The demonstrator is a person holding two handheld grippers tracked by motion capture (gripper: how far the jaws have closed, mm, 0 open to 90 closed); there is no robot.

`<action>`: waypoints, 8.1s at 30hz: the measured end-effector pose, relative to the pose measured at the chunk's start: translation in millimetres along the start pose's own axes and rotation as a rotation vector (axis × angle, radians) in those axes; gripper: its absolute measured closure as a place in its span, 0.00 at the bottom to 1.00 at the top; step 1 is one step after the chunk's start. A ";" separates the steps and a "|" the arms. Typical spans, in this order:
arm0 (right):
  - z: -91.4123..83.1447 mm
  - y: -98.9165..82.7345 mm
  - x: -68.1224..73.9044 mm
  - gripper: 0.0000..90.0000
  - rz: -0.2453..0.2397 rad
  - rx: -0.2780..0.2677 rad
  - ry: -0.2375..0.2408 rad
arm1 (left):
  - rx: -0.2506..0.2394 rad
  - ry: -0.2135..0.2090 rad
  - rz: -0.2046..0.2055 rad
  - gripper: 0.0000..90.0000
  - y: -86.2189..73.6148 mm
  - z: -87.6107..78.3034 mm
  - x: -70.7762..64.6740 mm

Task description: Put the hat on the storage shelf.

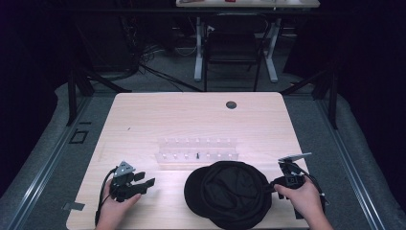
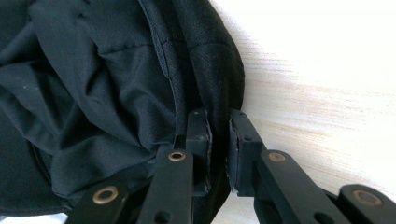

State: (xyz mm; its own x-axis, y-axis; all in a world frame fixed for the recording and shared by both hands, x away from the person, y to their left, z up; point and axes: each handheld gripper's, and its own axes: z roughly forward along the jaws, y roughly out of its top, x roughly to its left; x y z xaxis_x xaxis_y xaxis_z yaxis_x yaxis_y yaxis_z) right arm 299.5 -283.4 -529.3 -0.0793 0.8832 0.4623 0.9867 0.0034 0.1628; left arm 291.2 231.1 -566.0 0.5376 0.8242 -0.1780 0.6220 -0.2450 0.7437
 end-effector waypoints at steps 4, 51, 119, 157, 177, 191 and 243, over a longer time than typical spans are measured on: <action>0.8 3.5 0.4 0.92 0.003 0.026 0.012 | -0.004 0.001 -0.004 0.51 0.0 0.0 -0.1; -53.1 17.0 22.9 0.98 0.036 0.002 0.436 | 0.000 0.003 -0.006 0.52 -0.3 0.6 0.1; -187.7 58.0 83.3 0.98 -0.063 -0.301 0.588 | 0.001 0.006 0.002 0.52 -0.5 2.0 -0.7; -142.2 143.3 137.7 0.98 -0.038 -0.302 0.603 | -0.004 -0.004 -0.008 0.52 -2.2 -0.1 1.0; -124.0 150.6 148.9 0.98 -0.055 -0.273 0.594 | -0.005 -0.008 -0.004 0.52 -0.9 0.1 -2.8; -112.0 150.3 184.4 0.98 -0.121 -0.221 0.624 | -0.068 -0.065 0.079 0.53 14.9 -4.9 -28.1; -102.9 144.5 213.1 0.86 -0.151 -0.246 0.694 | -0.083 -0.049 0.430 0.94 105.2 28.5 -110.0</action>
State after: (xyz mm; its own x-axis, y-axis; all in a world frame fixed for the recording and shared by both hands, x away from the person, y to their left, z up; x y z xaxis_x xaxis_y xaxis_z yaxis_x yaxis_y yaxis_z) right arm 410.5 -143.0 -317.5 -0.3636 0.3823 0.8495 0.9039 -0.0756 0.4209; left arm 313.7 100.1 -486.6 0.7650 0.6308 0.1298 0.2893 -0.5166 0.8059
